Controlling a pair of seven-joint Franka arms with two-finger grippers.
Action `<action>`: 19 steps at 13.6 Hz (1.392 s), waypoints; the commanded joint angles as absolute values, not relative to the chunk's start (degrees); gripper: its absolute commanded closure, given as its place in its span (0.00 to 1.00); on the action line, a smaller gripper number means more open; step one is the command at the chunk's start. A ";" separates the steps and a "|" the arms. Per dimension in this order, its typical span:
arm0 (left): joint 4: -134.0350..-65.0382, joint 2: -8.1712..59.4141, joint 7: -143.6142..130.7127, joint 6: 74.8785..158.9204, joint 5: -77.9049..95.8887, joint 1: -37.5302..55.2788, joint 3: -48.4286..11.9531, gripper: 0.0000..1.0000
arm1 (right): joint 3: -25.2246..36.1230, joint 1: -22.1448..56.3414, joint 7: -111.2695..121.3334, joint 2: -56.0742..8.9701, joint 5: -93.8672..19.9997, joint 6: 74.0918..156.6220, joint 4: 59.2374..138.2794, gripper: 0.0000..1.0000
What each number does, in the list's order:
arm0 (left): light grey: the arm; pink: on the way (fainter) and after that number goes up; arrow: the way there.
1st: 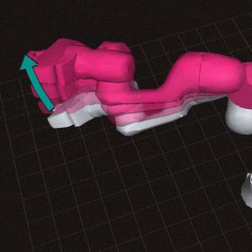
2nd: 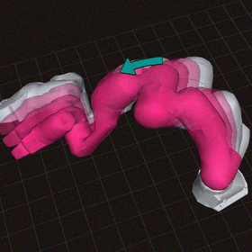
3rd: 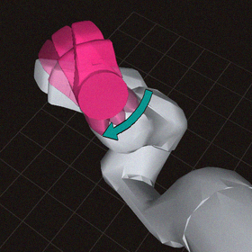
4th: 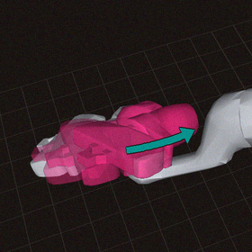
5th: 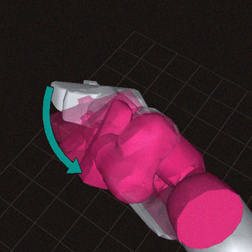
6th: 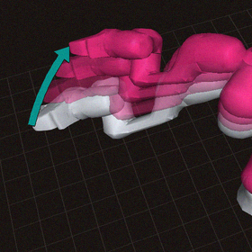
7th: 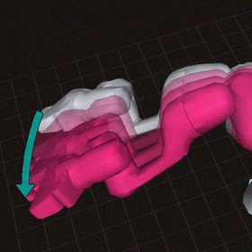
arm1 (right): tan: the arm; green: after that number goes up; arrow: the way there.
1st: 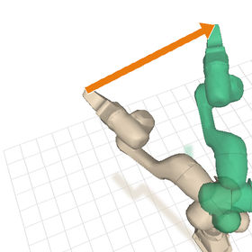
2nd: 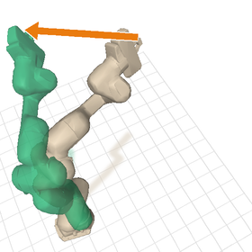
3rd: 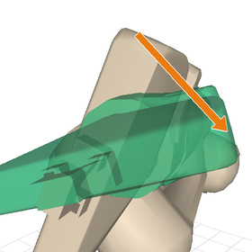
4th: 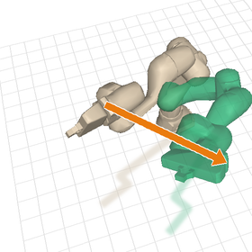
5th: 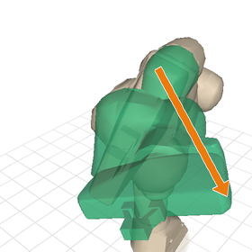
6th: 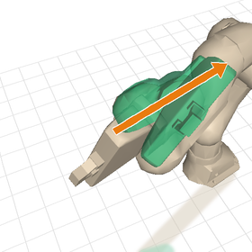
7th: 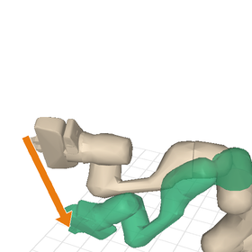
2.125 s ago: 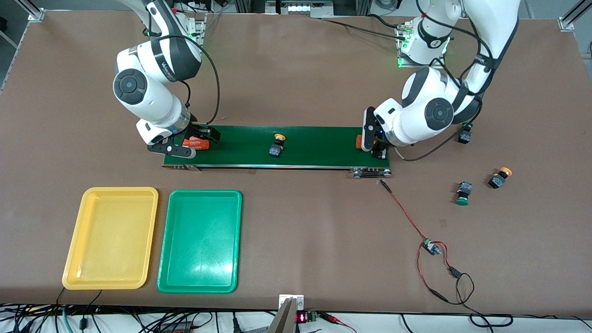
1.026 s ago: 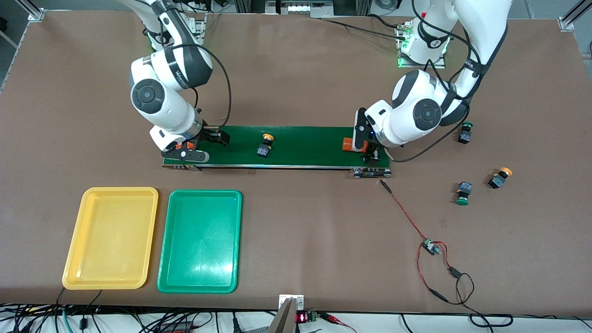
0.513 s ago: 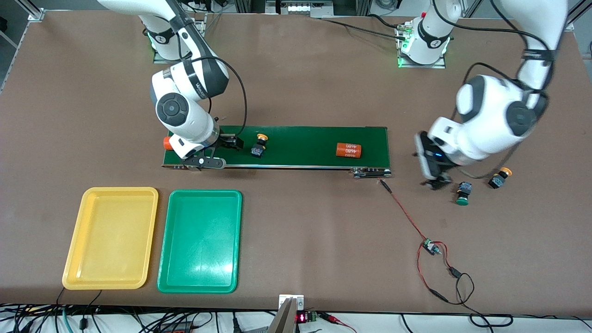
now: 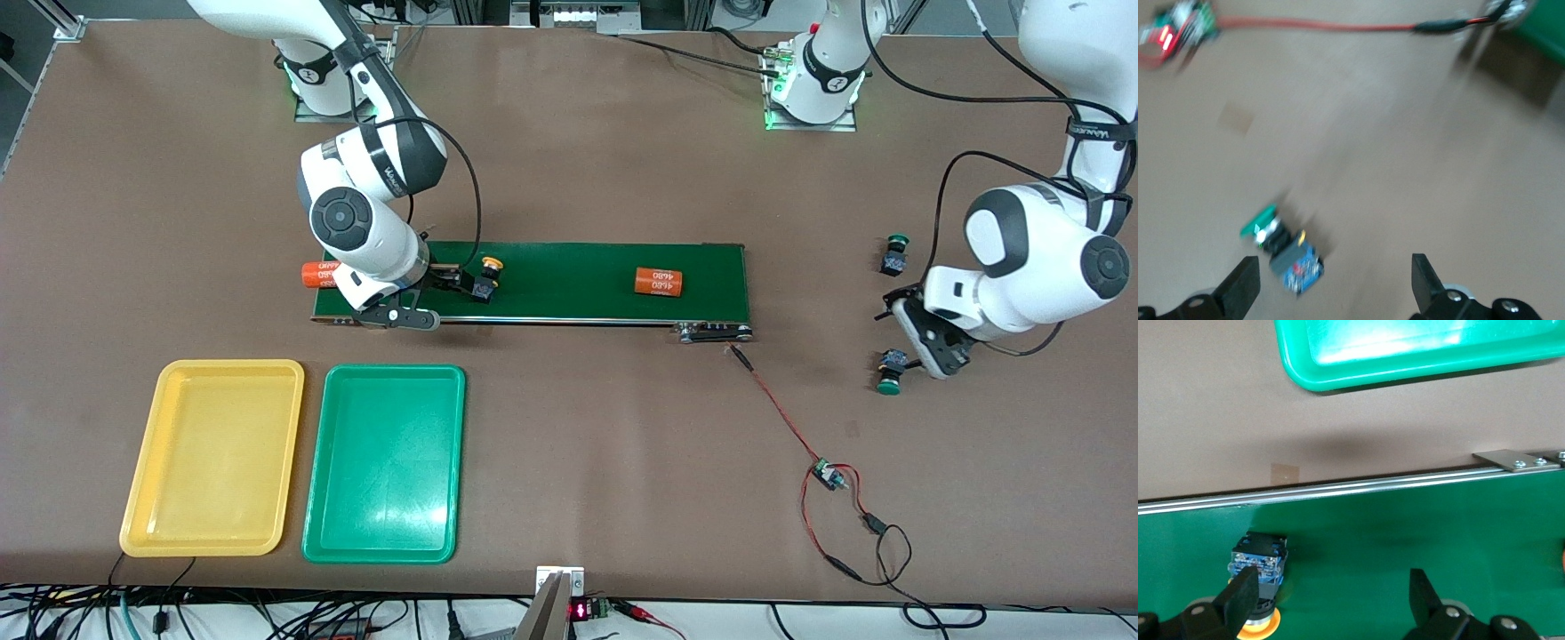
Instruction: Sort buttons by color to trays
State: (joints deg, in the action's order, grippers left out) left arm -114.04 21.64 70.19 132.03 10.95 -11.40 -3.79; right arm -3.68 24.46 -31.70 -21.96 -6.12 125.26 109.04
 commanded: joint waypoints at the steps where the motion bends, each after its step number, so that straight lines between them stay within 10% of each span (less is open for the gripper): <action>1: -112.41 22.50 56.74 131.75 11.87 -12.66 -3.69 0.00 | -3.52 24.87 -33.13 -23.11 -5.62 125.68 107.84 0.00; 15: -105.12 35.95 51.94 134.29 12.92 -14.24 -3.08 0.00 | -3.52 24.61 -34.10 -26.36 -6.33 125.77 105.82 0.00; 17: -105.47 36.03 52.12 135.61 14.59 -14.24 -3.08 0.12 | -3.51 24.61 -34.10 -26.98 -6.33 125.86 105.56 0.00; 19: -105.56 36.12 53.08 135.79 14.50 -14.24 -3.08 0.44 | -3.52 24.44 -34.19 -27.68 -6.33 126.65 105.47 0.02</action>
State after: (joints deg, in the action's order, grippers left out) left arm -106.47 35.60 50.81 135.57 12.71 -13.99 -3.06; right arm -3.55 24.45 -33.32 -26.50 -6.18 126.09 106.81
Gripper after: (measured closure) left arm 0.150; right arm 0.000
